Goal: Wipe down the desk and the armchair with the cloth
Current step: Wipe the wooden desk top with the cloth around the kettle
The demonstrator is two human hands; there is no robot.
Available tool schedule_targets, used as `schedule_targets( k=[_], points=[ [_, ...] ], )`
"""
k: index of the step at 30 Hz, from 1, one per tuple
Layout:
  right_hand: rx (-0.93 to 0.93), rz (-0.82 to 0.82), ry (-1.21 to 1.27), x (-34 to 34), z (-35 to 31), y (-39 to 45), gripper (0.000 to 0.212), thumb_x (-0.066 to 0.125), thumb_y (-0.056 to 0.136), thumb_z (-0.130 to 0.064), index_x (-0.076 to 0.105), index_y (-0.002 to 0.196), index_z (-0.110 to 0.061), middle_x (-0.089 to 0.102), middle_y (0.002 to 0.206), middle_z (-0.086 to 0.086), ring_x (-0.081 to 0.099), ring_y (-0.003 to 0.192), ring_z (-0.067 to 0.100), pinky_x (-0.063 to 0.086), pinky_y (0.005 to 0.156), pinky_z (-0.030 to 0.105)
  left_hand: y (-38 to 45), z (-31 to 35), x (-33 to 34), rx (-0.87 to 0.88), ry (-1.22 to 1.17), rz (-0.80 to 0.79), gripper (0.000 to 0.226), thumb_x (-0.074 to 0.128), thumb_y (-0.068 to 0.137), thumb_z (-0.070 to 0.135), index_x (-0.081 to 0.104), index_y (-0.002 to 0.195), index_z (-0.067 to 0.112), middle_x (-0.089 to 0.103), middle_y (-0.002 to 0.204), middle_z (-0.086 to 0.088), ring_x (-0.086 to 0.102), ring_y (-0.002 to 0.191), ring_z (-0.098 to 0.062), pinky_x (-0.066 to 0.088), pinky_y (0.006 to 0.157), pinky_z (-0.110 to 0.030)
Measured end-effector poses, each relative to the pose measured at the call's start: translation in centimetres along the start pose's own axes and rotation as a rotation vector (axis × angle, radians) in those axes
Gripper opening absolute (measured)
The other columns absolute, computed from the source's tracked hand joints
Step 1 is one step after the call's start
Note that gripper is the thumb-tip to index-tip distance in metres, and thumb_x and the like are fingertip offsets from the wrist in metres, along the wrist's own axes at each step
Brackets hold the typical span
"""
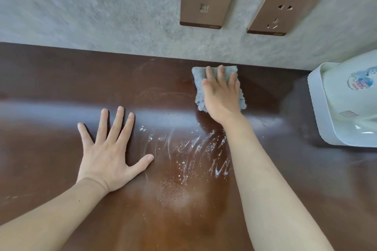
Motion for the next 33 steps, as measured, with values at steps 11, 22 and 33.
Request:
schedule_targets(
  k=[11,22,33],
  points=[
    [-0.236,-0.114,-0.108,5.5,-9.0,-3.8,0.060,0.010,0.101,-0.053,0.002,0.158,-0.035,-0.012,0.167,0.000,-0.026,0.149,0.032,-0.019,0.120,0.046,-0.1,-0.4,-0.1,0.013,-0.046,0.022,0.107,0.007,0.083,0.088,0.026,0.159,0.015,0.018,0.168,-0.007,0.009,0.155,-0.037,0.011,0.112,-0.076],
    [-0.213,-0.062,-0.305,6.9,-5.1,-10.5,0.066,0.009,0.101,-0.060,-0.012,0.157,-0.033,-0.019,0.165,0.005,-0.026,0.148,0.036,-0.009,0.123,0.052,-0.1,-0.4,-0.1,0.019,-0.062,0.045,0.104,0.008,0.085,0.086,0.029,0.159,0.017,0.020,0.167,-0.006,0.011,0.155,-0.036,0.012,0.112,-0.075],
    [-0.013,-0.090,-0.185,3.4,-5.8,0.0,0.057,0.008,0.103,-0.049,-0.009,0.156,-0.039,-0.019,0.166,-0.001,-0.025,0.148,0.038,-0.018,0.118,0.051,0.0,-0.5,0.2,-0.002,-0.065,0.078,0.104,0.004,0.083,0.088,0.018,0.161,0.022,0.011,0.169,-0.002,0.001,0.156,-0.033,0.007,0.114,-0.074]
  ],
)
Point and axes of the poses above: each hand's wrist, its own y-axis towards the middle knuckle, its own x-axis out of the palm, z = x × y, the point moved 5 cm from there along y, towards the middle knuckle
